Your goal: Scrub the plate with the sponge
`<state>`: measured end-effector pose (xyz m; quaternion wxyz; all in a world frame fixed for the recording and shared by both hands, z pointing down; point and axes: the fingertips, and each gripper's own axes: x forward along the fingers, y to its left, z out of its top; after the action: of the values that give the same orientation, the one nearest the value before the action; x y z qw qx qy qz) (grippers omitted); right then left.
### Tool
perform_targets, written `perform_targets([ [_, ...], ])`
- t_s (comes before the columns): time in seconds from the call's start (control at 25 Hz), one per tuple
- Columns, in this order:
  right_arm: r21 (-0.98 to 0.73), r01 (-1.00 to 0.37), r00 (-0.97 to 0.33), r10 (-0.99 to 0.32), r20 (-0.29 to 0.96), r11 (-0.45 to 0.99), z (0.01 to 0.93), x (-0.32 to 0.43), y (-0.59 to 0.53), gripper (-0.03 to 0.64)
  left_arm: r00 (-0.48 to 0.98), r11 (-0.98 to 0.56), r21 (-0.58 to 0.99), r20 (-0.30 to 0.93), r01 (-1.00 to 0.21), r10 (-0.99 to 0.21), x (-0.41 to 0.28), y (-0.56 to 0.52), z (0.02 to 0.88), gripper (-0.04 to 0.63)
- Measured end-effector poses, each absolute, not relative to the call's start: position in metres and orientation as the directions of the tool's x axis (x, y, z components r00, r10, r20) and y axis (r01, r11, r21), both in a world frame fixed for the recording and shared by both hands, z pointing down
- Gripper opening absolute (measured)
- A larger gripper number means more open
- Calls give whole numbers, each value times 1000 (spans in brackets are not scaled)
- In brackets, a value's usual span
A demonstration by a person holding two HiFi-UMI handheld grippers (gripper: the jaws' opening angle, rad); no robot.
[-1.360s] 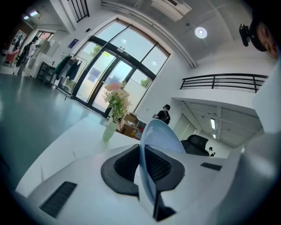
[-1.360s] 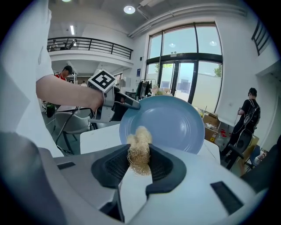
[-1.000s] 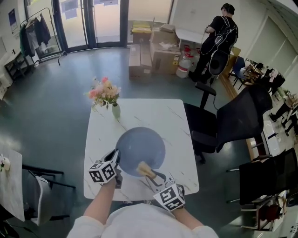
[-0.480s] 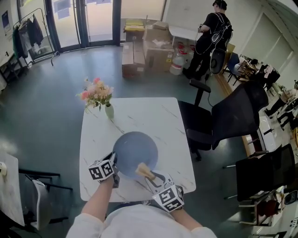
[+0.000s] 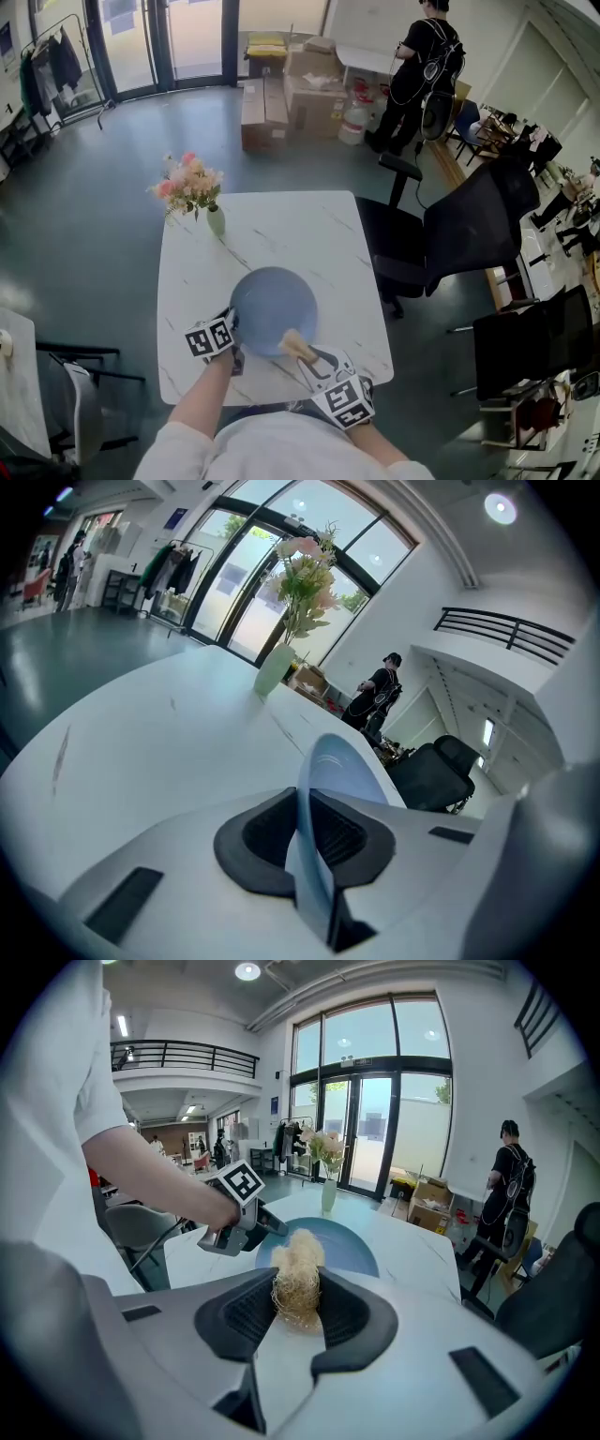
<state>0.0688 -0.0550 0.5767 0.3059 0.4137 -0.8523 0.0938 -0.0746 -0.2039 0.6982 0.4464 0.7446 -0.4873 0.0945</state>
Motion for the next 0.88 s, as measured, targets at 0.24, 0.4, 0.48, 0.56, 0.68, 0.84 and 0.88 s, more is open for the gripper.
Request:
perform_targets([
  [0.24, 88, -778, -456, -655, 603, 622, 580, 75, -50, 123, 501, -79, 589, 601, -805, -622, -71, -201, 715, 43],
  [0.4, 87, -786, -445, -657, 609, 612, 580, 79, -46, 123, 498, -65, 585, 621, -808, -605, -69, -196, 721, 43],
  [0.48, 86, -788, -443, -659, 608, 609, 581, 79, -45, 123, 499, -61, 587, 624, -808, -601, -67, -193, 725, 43],
  [0.56, 86, -789, -442, -660, 608, 608, 582, 79, -44, 123, 502, -60, 587, 630, -807, -593, -65, -190, 729, 43],
  [0.68, 83, -792, -442, -663, 604, 605, 579, 78, -44, 123, 503, -57, 583, 643, -810, -578, -64, -185, 733, 43],
  [0.84, 83, -792, -445, -665, 599, 605, 577, 76, -43, 123, 513, -53, 593, 645, -804, -566, -64, -181, 735, 43],
  [0.88, 82, -792, -446, -665, 599, 605, 577, 76, -43, 123, 513, -53, 592, 647, -804, -564, -64, -180, 736, 43],
])
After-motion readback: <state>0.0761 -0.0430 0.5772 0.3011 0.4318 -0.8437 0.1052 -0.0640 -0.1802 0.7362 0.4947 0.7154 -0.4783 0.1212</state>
